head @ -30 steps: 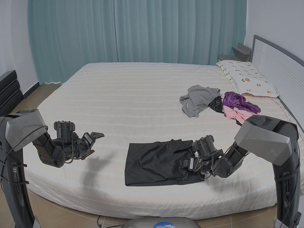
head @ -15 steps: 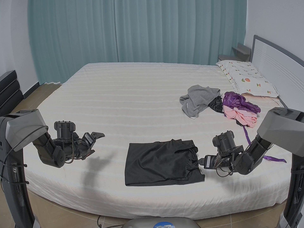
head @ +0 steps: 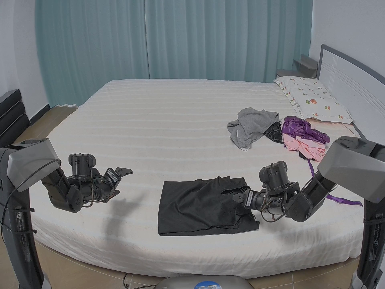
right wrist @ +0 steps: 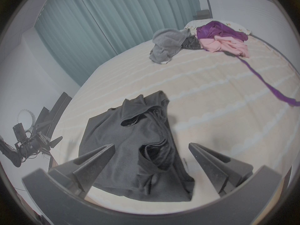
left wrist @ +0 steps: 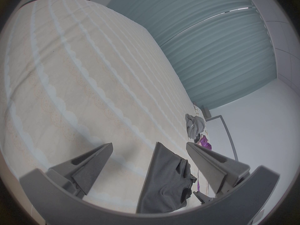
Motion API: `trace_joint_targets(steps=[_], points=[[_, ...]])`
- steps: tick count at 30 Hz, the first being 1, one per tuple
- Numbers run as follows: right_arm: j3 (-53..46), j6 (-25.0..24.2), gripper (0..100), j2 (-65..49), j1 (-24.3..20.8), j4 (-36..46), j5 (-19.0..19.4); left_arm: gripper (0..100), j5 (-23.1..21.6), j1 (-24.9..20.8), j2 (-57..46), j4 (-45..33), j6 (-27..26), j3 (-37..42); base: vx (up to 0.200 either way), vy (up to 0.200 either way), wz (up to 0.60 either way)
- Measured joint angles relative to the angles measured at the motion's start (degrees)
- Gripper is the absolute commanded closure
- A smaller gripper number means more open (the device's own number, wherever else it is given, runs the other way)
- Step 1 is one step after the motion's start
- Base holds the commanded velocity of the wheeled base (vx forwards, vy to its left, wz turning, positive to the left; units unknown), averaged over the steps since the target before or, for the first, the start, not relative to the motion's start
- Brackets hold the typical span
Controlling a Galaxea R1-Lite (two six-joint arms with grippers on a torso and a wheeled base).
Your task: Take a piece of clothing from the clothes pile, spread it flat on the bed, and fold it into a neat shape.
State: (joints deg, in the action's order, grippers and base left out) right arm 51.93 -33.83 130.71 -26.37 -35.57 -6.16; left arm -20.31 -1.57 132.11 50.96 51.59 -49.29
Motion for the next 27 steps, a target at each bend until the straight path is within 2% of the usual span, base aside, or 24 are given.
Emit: trace_joint_targets(steps=[4, 5, 15, 27], points=[[2.67, -1.10, 0, 2.86, -0.89, 0.13, 0.13, 0, 0.00, 0.00, 0.06, 0.00, 0.00, 0.00, 0.000, 0.000, 0.00], [2.97, -1.10, 100, 3.33, -0.94, 0.24, 0.04, 0, 0.00, 0.00, 0.09, 0.00, -0.02, 0.00, 0.000, 0.000, 0.00], [1.82, -0.68, 100, 3.28, -0.74, 3.85, -0.95, 0, 0.00, 0.00, 0.17, 0.00, -0.06, 0.00, 0.000, 0.000, 0.00], [-5.02, 3.07, 100, -1.38, 2.21, 6.02, -0.41, 0, 0.00, 0.00, 0.20, 0.00, -0.09, 0.00, 0.000, 0.000, 0.00]])
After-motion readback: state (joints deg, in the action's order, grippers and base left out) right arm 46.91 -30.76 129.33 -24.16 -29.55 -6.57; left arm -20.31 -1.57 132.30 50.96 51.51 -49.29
